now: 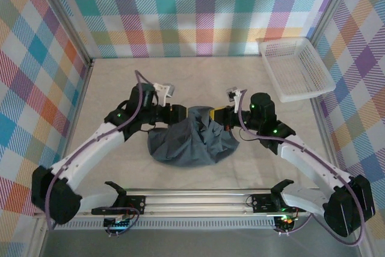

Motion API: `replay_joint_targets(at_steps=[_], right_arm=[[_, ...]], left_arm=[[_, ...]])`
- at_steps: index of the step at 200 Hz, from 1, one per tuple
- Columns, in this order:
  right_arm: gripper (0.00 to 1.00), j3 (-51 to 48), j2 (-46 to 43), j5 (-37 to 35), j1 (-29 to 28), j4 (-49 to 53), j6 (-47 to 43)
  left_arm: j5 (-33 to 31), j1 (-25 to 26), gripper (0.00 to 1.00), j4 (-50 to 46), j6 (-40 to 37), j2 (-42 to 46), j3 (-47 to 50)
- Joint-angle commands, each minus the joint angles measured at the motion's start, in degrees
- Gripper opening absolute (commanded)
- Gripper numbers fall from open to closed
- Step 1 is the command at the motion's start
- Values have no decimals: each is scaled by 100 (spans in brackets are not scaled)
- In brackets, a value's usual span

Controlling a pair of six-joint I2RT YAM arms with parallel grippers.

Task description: Fold the inside-out t-shirt

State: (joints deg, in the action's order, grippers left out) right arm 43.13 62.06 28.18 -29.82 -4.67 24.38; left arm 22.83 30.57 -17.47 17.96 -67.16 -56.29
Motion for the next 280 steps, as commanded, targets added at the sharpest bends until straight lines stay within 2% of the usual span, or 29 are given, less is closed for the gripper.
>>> replay_joint_targets(at_steps=[1, 15, 34, 54, 70, 97, 127, 162, 190, 202, 219, 242, 280], right_arm=[[0, 330, 133, 606, 126, -250, 531], [0, 426, 225, 622, 127, -206, 550], [0, 532, 356, 653, 128, -143, 548], [0, 617, 458, 649, 126, -38, 573], [0, 628, 488, 614, 126, -26, 605], [0, 626, 470, 631, 128, 1, 631], [0, 635, 413, 641, 126, 106, 587], [0, 652, 362, 639, 131, 210, 549], [0, 676, 335, 548, 130, 280, 575], [0, 713, 343, 423, 134, 364, 591], [0, 755, 350, 130, 187, 527, 674], [0, 972, 507, -134, 512, 1049, 792], [0, 1599, 1054, 530, 661, 1696, 378]], left_arm=[[104, 254, 49, 583, 267, 598, 461], [-297, 619, 38, 663, 734, 669, 568], [-628, 1073, 26, 869, 1822, 396, 512], [-1004, 1540, 25, 1387, 2809, 48, 476], [-1643, 1704, 26, 1100, 3717, -286, 315], [-2327, 1770, 29, 853, 4153, -687, 62], [-2694, 1776, 42, 724, 4247, -1000, -186], [-2950, 1773, 45, 529, 4293, -1193, -277], [-3000, 1764, 33, 258, 4248, -1331, -394], [-2987, 1752, 21, -8, 4151, -1362, -477], [-2958, 1656, 0, -300, 3921, -1235, -619], [-2618, 1313, 0, -659, 3428, -637, -857], [-1256, 307, 0, -1919, 2685, 203, -1522]])
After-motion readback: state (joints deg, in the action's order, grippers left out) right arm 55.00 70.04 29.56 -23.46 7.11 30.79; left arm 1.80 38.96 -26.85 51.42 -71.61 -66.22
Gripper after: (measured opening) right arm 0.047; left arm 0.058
